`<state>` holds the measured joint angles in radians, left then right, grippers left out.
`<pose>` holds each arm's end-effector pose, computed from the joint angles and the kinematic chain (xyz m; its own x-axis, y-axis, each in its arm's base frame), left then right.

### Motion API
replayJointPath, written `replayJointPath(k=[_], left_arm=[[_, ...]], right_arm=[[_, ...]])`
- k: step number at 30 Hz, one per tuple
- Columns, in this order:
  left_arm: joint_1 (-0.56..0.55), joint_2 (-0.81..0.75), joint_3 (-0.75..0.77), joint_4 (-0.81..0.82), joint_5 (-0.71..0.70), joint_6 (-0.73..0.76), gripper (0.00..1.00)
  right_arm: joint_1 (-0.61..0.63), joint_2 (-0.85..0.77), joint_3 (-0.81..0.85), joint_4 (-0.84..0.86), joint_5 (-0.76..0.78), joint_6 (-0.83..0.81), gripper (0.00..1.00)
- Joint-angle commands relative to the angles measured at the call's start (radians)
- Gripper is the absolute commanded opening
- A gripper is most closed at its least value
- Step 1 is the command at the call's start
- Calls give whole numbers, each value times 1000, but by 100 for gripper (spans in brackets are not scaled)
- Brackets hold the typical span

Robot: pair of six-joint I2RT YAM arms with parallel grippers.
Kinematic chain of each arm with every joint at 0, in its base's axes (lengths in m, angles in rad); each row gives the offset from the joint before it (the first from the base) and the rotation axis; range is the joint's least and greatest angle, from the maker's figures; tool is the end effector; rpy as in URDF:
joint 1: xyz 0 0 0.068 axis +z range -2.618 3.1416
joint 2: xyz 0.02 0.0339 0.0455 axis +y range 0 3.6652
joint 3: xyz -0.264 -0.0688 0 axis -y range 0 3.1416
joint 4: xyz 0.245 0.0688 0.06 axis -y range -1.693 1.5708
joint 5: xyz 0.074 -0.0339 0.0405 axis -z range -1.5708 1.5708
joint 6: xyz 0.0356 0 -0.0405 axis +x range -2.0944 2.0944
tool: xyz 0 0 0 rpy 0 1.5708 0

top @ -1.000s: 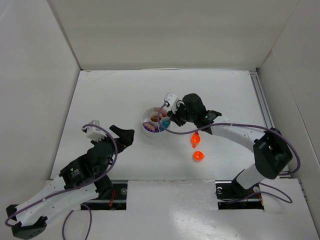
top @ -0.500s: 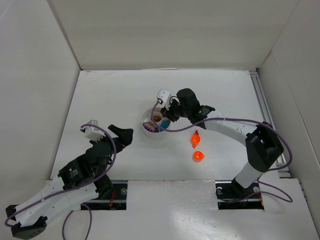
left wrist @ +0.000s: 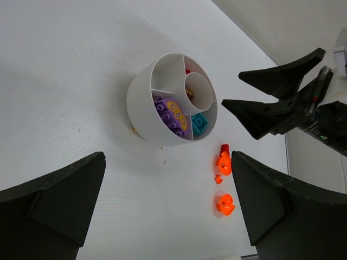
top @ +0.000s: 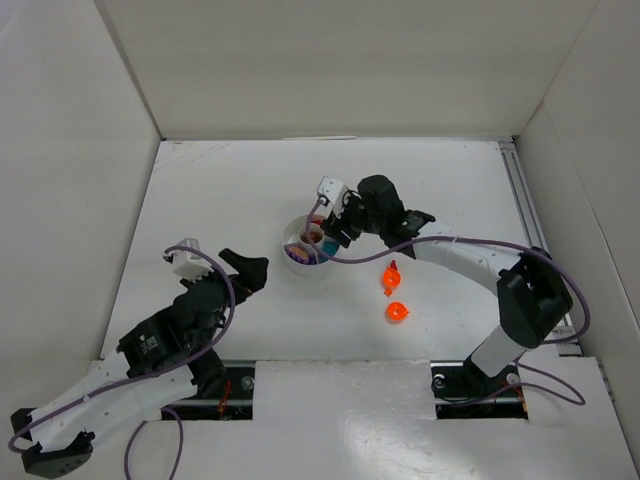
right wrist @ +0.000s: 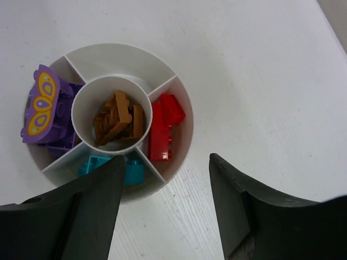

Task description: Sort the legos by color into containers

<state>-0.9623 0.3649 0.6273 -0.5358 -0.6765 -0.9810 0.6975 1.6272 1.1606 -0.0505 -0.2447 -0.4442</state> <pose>0.0711 -0.0631 0.3017 -0.3312 -0.6583 -0.6760 0.0359 0.7071 -0.7062 0.2819 0.2475 0.2668 -0.0050 -0.5481 -0.8364 -0.8713 0.4129 -0.2654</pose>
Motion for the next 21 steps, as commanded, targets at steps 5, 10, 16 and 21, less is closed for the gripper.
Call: replayJointPath(k=[5,10,16,21], left_arm=[[-3,78,41,86,64,100,100],[-3,264,87,238,162,254,100],[-12,718,320,365,356,433,100],[-64,1047,488,447,433,568,100]], right_arm=[[-117,-180,-165,44,22,104,69],[-269,-355,-341,-61,114,180,71],[-464,-578,-389,-367,356,214,100],[-614,-811,-378,-535,551,251,100]])
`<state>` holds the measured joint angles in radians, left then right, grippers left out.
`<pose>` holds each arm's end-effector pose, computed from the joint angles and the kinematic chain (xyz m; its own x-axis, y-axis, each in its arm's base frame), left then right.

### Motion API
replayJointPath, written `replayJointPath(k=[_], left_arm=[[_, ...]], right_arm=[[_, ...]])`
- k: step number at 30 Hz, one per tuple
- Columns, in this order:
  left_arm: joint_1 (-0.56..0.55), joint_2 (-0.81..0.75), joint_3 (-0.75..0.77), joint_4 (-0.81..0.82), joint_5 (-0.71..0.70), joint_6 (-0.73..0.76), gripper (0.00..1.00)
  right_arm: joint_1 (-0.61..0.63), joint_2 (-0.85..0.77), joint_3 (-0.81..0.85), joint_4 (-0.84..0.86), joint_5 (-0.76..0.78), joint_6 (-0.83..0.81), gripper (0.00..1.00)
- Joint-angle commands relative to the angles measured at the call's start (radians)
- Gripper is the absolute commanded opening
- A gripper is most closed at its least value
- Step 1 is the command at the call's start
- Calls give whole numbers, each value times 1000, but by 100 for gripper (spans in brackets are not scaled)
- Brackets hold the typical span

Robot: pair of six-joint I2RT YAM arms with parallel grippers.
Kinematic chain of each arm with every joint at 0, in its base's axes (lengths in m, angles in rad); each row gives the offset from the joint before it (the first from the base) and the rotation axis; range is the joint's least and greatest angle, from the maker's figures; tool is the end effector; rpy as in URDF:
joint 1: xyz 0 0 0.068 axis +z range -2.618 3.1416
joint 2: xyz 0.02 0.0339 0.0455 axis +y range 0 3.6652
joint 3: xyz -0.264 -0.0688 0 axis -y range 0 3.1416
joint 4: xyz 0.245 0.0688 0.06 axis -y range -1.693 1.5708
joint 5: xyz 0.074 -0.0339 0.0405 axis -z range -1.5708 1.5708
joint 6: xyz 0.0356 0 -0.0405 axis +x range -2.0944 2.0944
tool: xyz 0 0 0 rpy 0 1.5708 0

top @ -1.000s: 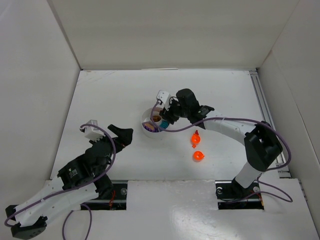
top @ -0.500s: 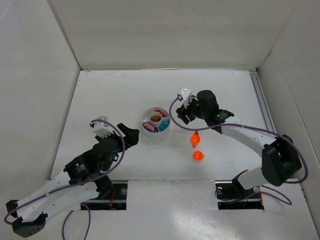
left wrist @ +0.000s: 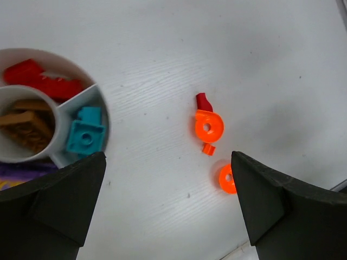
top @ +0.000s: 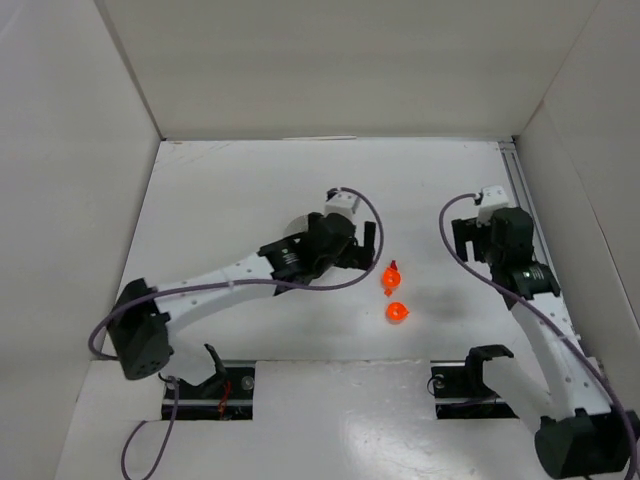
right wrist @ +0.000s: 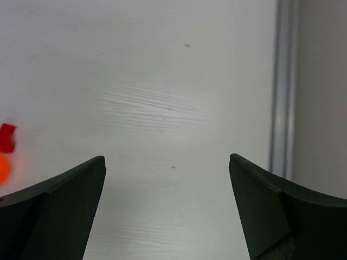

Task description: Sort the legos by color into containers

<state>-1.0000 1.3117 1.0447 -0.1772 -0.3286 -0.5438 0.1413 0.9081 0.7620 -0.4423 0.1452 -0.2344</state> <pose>0.1727 -0.2477 0.3156 -0.5293 -0.0820 -0.8445 0.4267 0.8346 -0.3485 0.1983 0.0230 0.2847 -0.5298 -0.3075 -0.7904 -0.1473 0.9512 -0.2713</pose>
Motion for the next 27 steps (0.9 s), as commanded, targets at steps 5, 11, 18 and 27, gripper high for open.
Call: replayJointPath(k=[5,11,18,27], left_arm=[[-37,354,270,88,141,183,91],[-37,631,497,24,180,197,78],[-46,813,642,-40,191,197,65],[-46,863,638,-85,155,159,52]], right_arm=[[-117,-215,30,-165,186,-5,100],[-117,-204,30,-165,174,-75,100],[-117,-149,7,-108,87,-105,100],[-117,-170,-4,-99,86,-105,100]])
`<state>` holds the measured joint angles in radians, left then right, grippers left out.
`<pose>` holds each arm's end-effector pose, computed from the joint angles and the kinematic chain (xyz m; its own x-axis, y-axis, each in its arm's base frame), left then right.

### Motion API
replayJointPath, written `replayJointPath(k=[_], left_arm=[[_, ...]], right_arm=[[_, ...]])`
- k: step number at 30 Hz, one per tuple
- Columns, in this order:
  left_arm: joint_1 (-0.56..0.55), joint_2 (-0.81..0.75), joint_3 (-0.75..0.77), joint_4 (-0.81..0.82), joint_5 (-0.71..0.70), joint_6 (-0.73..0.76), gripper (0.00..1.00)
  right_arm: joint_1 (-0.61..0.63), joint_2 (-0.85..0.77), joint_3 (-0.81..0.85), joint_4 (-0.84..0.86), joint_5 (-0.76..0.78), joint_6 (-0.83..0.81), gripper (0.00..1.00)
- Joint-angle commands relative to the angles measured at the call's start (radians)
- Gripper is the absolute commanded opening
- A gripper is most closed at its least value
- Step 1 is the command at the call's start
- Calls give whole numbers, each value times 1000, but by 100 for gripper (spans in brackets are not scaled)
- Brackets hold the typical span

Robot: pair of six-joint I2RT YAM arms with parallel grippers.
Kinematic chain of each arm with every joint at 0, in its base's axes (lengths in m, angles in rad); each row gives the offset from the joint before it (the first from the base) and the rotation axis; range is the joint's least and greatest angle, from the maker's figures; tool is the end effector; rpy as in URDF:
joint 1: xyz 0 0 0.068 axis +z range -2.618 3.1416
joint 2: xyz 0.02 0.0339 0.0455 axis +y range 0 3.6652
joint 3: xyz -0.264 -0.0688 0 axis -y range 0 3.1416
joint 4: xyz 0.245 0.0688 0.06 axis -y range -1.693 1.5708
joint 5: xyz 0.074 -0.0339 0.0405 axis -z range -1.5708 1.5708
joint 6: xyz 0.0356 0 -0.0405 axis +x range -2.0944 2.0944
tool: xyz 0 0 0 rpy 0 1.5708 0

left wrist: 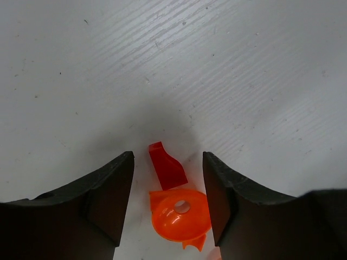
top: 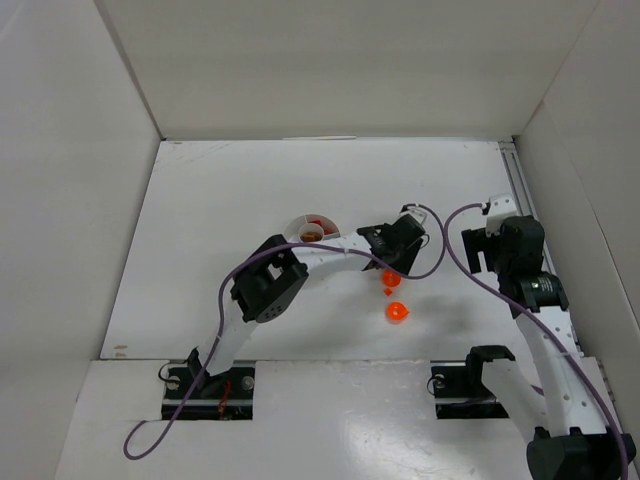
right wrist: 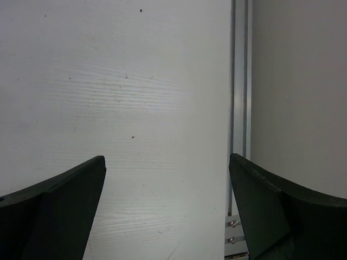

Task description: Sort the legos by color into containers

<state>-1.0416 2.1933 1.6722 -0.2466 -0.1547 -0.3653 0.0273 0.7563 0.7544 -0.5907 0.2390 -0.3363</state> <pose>0.2545 -0.4244 0.1822 -0.6122 0.3476 -0.7103 0.6191 0.7694 -0.1571 0.1633 -0.0040 0.2936 -0.5831 -0.3367 -0.7394 -0.0240 0.9168 -0.3985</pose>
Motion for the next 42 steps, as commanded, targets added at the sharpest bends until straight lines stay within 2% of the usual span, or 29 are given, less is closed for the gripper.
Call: replayJointPath(k=[1,7,10,11,14,15,20,31,38,42], left_arm=[[-5,-9,11,-16,-19,-20,50],[-5,0,-28,-16,-37,-38,35],[-5,19,-19,-6,-61,-60,32],[-5,19,-19,-17,-71,-70,27],[-5,19,-19,-17,-94,-81,23],[-5,19,-19,-17,-94,-81,17],[-5,-13,-19,-7,-124,-90,6],[-5,-262,-80,96,-227,-52,5],[71,-406,-184,96,-259,-70,5],[106,-451,-206,49,-325,-80,5]], right_arm=[[-3,-28,3,49,-7,-3,100],[-3,-28,3,49,-7,-3,100],[-3,-28,3,49,-7,-3,100],[-3,-28,3,49,-7,-3,100],[-3,-28,3,49,-7,-3,100],[-3,-37,3,49,-7,-3,100],[-3,-46,3,49,-7,-3,100],[-3,-64,-6,49,-7,-3,100],[-3,-64,-6,58,-7,-12,100],[-3,-55,-6,58,-7,-12,100]])
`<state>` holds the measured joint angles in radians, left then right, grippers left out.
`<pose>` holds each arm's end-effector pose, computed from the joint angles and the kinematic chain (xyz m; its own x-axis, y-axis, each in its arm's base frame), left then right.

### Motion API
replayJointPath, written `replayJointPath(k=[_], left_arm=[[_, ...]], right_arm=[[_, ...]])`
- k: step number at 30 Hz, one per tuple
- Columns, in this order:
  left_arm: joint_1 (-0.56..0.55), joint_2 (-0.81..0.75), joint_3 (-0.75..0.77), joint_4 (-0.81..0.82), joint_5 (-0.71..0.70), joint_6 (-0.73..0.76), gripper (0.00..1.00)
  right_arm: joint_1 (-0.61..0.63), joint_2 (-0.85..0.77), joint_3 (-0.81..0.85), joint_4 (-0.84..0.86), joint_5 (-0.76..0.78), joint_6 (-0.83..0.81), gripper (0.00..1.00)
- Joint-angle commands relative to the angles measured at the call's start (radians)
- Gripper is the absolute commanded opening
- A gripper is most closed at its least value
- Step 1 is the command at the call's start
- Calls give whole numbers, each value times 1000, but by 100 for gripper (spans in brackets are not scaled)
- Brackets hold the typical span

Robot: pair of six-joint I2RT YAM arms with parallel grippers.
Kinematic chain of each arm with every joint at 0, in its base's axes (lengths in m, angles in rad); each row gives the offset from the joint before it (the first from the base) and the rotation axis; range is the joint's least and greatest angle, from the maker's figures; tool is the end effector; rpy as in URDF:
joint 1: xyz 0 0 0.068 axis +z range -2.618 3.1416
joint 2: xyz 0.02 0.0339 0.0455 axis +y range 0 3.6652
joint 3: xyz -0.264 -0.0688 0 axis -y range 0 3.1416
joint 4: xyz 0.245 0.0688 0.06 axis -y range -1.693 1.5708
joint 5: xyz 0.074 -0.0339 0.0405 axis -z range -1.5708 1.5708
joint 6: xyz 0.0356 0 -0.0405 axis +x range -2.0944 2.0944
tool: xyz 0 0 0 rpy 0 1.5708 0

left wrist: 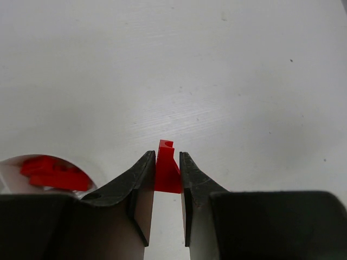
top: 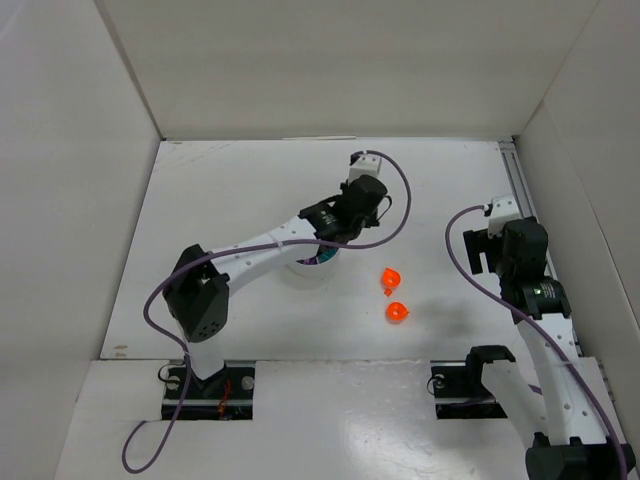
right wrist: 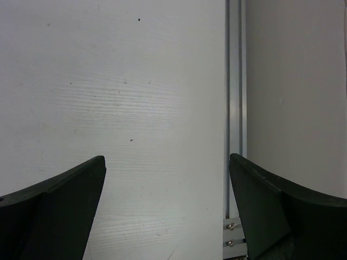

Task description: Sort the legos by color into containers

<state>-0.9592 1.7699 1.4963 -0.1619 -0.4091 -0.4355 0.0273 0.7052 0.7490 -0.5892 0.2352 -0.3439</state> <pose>0.2533 -0.3366 0.3189 -0.4491 -0.0336 -0.8928 0.3911 0.8910 -0.2303 0.1541 -0.0041 0.2989 -0.5464 -0.3429 -0.7641 -0.0123 0.9155 -0.4021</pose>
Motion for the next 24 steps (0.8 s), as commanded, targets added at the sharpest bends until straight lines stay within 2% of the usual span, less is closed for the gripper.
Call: replayJointPath(k=[1,5,12,21,24], left_arm=[[39,-38,-30,-59,-82,-20,5],[48,-47,-59,-109,-172,-42,9],[85,-58,-94,-195,-221,-121,9],[103,-58,-145,-214,-260,-170,9],[103,-49,-154,-203,-260,-180,13]], right_arm=[[-3,-4,0,57,-4,-4,100],[-3,-4,0,57,-4,-4,100],[-3,14,0,66,-4,-4,100],[-3,34,0,66,-34,-14,100],[-3,34,0,66,-34,-23,100]])
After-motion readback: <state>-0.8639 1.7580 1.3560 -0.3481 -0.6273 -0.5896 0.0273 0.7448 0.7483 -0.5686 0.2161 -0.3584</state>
